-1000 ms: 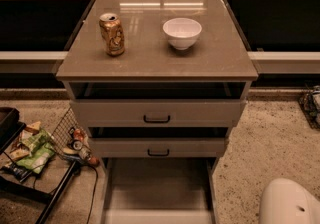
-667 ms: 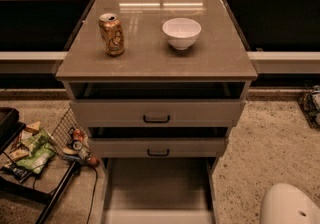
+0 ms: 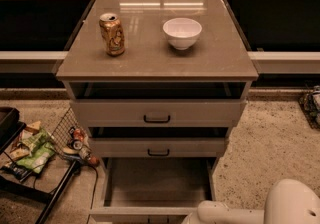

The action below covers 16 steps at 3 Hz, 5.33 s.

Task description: Close bottom drawer

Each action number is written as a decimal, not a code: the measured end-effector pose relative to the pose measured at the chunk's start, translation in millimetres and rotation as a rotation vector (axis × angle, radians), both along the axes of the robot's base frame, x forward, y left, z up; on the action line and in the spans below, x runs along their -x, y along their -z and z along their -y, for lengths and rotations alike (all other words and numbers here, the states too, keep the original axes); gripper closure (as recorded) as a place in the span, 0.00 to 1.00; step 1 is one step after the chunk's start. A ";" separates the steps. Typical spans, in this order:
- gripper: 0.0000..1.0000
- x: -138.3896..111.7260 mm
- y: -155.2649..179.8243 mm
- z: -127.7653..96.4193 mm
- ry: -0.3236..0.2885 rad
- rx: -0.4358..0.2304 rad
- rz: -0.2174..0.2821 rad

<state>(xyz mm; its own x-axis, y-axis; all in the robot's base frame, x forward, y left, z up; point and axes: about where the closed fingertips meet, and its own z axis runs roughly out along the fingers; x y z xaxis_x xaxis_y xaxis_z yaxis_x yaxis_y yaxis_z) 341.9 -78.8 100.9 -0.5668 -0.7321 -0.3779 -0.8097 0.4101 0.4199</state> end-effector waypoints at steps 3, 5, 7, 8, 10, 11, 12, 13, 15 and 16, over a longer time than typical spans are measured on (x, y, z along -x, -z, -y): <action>1.00 -82.7 -30.8 -16.2 0.078 0.000 0.124; 1.00 -121.9 -24.6 -10.0 0.095 -0.037 0.195; 1.00 -157.7 -26.8 9.4 0.121 -0.040 0.252; 1.00 -192.2 -32.9 30.0 0.147 -0.041 0.313; 1.00 -243.3 -44.7 60.1 0.201 -0.034 0.391; 1.00 -242.2 -45.1 61.3 0.203 -0.034 0.393; 1.00 -268.5 -55.6 88.2 0.262 -0.025 0.465; 1.00 -271.7 -60.1 100.1 0.286 -0.016 0.488; 1.00 -218.6 -49.2 80.6 0.210 -0.012 0.344; 1.00 -133.3 -62.4 94.7 0.097 0.073 0.128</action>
Offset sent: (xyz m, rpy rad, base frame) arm 0.1376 0.0266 0.0533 -0.0336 -0.2189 -0.1248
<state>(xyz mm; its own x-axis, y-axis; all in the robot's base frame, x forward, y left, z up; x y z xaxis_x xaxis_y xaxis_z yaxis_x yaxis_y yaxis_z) 475.2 -173.5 163.3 -0.5869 -0.7045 -0.3990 -0.8096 0.5148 0.2819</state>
